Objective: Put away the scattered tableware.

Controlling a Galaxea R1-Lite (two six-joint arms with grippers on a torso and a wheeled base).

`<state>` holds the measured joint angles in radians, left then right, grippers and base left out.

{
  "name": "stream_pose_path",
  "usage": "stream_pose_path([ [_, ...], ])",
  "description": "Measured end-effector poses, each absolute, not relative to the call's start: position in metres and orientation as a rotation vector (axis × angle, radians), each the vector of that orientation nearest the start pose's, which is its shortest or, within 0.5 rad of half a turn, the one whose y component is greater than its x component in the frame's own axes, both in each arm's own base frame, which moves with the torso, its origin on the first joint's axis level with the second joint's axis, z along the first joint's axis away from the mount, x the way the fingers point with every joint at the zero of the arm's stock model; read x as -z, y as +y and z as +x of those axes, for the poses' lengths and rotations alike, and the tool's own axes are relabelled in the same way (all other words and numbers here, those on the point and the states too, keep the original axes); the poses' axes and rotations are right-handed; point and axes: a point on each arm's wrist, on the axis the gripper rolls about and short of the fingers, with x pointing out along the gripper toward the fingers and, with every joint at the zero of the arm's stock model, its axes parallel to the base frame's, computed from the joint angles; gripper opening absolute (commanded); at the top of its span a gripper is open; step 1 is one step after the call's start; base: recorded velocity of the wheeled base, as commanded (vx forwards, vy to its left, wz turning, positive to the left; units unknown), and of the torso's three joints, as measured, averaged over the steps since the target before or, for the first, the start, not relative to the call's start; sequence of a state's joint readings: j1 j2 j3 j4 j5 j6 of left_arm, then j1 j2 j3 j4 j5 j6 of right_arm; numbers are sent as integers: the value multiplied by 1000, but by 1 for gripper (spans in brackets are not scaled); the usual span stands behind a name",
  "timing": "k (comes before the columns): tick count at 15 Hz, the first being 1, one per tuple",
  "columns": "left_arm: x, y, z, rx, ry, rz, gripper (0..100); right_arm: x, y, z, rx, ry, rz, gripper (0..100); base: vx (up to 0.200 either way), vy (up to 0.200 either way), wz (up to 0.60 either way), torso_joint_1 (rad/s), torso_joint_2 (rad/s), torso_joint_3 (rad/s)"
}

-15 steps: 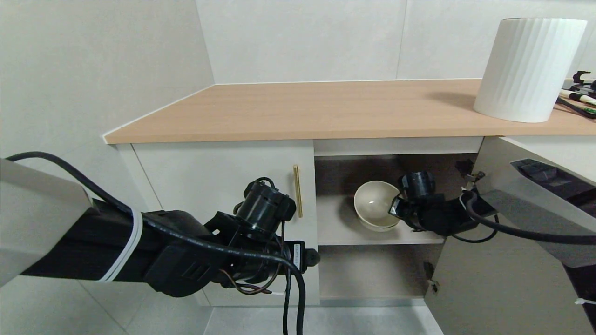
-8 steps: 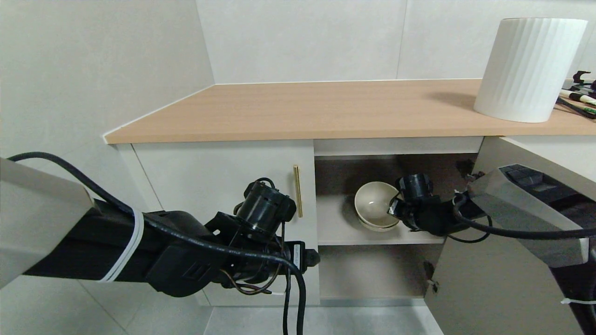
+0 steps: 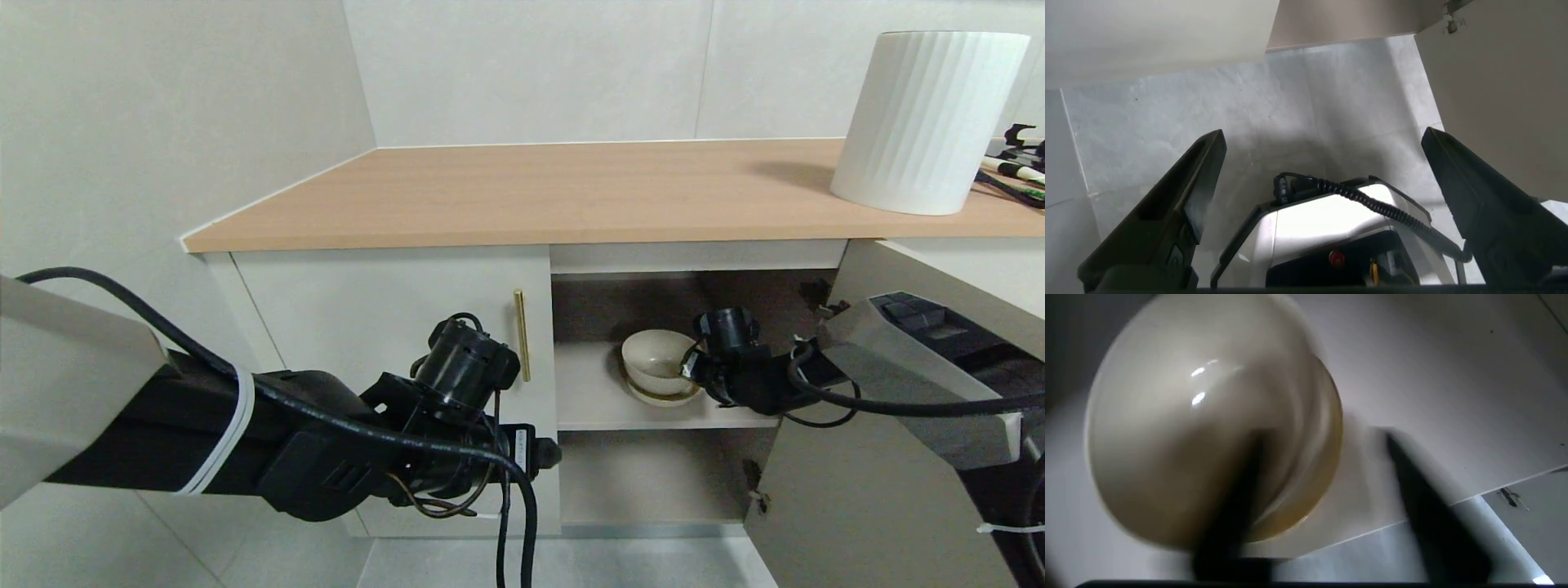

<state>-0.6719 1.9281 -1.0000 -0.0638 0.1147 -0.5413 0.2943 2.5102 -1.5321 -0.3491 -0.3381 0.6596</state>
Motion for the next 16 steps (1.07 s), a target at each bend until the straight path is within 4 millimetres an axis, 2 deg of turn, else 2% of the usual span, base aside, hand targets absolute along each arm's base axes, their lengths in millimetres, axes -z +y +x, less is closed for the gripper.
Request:
stream_pose_path([
  [5, -110, -207, 265, 286, 910, -165, 100, -13, 132, 461, 247, 593, 429, 100, 0, 0, 0, 0, 0, 0],
  [8, -123, -199, 263, 285, 878, -185, 100, -30, 130, 440, 229, 680, 411, 100, 0, 0, 0, 0, 0, 0],
  [11, -150, -179, 254, 285, 808, -228, 100, -72, 127, 400, 96, 741, 420, 100, 0, 0, 0, 0, 0, 0],
  [14, -186, -153, 234, 298, 709, -286, 100, -127, 119, 342, -73, 763, 381, 100, 0, 0, 0, 0, 0, 0],
  [16, -203, -136, 216, 304, 648, -317, 100, -161, 118, 296, -157, 774, 347, 100, 0, 0, 0, 0, 0, 0],
])
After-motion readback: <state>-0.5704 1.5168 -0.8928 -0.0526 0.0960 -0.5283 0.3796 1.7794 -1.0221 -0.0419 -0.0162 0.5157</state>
